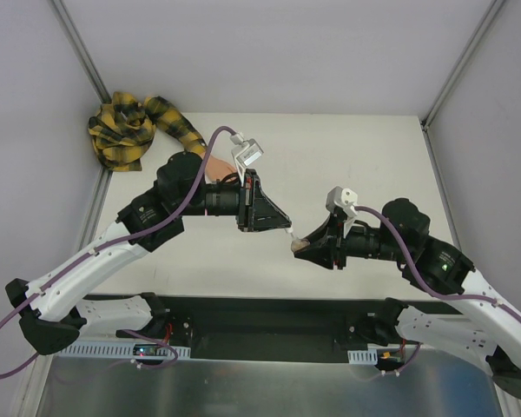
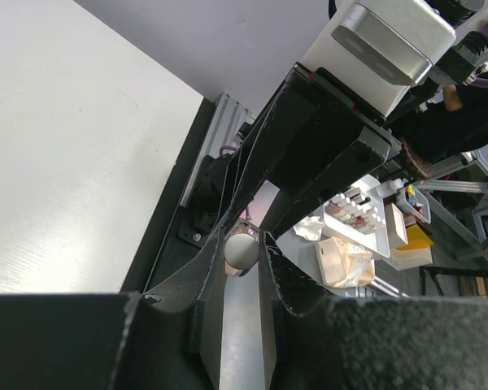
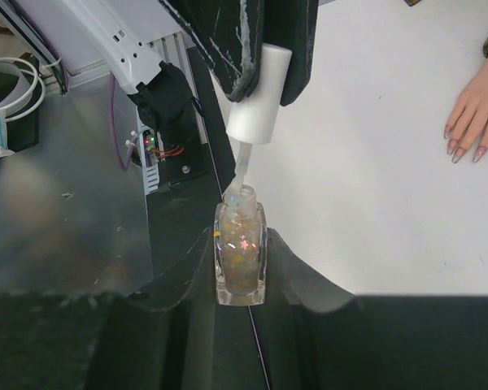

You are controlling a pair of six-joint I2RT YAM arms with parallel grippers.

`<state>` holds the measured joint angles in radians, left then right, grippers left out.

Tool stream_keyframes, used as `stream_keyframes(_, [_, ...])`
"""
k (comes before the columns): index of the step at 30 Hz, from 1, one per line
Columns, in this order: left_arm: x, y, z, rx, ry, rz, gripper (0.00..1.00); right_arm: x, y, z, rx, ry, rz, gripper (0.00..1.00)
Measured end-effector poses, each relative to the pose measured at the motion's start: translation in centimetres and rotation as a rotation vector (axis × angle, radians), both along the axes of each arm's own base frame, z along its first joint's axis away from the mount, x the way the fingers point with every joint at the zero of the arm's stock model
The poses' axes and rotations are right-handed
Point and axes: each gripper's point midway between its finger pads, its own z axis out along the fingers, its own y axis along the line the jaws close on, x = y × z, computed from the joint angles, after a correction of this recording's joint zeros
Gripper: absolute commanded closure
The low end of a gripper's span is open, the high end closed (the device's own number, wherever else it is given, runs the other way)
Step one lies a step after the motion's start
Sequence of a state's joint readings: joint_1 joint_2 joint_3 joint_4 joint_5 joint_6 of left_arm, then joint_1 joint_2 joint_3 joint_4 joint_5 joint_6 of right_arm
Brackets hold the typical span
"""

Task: Paint the nails

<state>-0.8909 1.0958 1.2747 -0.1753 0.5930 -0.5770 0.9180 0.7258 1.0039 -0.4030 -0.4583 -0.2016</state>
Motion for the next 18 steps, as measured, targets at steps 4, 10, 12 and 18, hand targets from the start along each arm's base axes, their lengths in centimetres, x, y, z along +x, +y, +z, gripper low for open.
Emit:
stream_keyframes(4, [0.02,-0.02,-0.02,0.001,0.001,0.0,1.0,-0.08,0.05,0.05,0.002,-0.001,0.003,1.0])
stream_keyframes(10, [0.07,-0.09,-0.11,0.003,0.003,0.0,1.0,-0.11,0.08,0.05,0.001,-0.003,0.002,1.0])
stream_keyframes(12, [0.08,-0.1,-0.14,0.003,0.003,0.0,1.0,-0.12,0.1,0.07,0.002,-0.002,0.002,1.0])
stream_keyframes(18, [0.23,-0.32,-0.44,0.011,0.009,-0.001,1.0,-0.03,0.14,0.15,0.005,-0.006,-0.004,1.0])
